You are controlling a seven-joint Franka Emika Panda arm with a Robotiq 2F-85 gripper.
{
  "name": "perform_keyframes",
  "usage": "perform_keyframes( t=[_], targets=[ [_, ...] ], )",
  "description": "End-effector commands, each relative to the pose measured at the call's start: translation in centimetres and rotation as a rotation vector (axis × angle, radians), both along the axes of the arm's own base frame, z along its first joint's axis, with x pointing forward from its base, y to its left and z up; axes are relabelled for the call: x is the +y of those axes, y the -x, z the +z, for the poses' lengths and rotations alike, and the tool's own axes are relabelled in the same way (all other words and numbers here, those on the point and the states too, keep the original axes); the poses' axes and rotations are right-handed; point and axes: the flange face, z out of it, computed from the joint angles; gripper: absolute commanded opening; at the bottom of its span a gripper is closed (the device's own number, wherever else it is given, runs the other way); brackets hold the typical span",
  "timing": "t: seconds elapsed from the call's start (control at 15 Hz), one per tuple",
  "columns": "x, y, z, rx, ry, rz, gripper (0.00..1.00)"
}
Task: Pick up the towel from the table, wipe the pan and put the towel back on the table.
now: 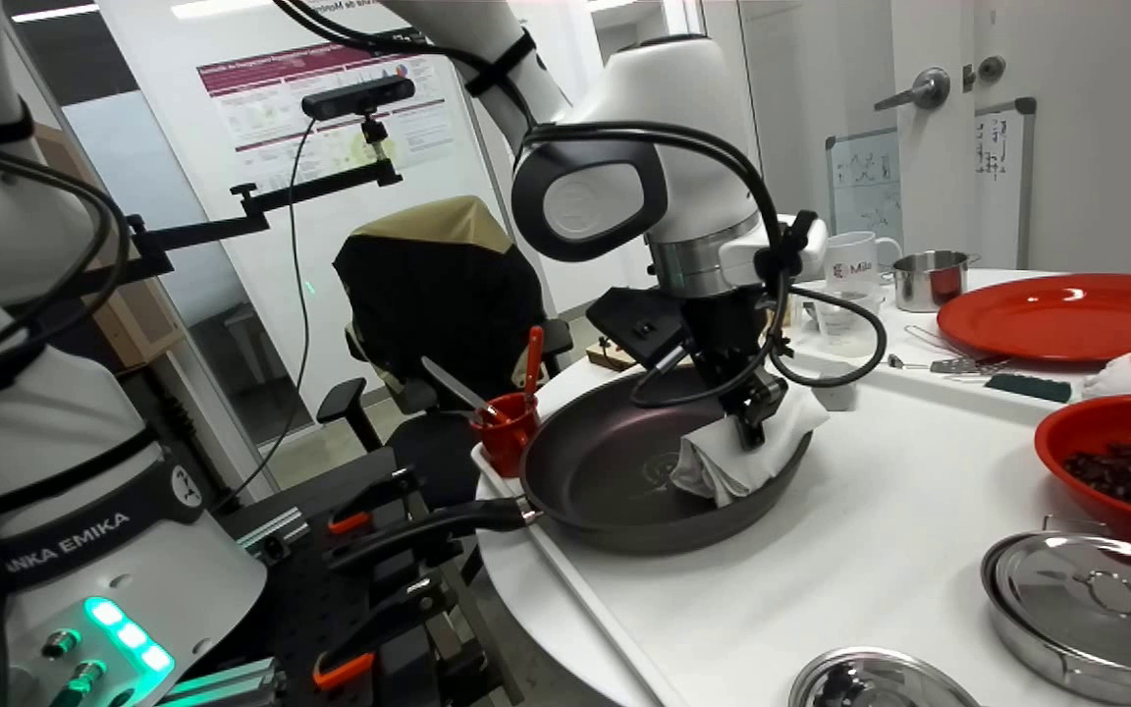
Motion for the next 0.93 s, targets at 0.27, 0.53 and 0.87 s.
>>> perform_keyframes(
  t=[0.27, 0.53, 0.87],
  targets=[
    [3.0, 0.6, -1.7, 0.034, -0.021, 0.045, 0.08],
    [5.0, 0.6, -1.9, 0.033, -0.035, 0.083, 0.08],
    [7.9, 0.9, -1.8, 0.031, -0.051, 0.152, 0.08]
  ],
)
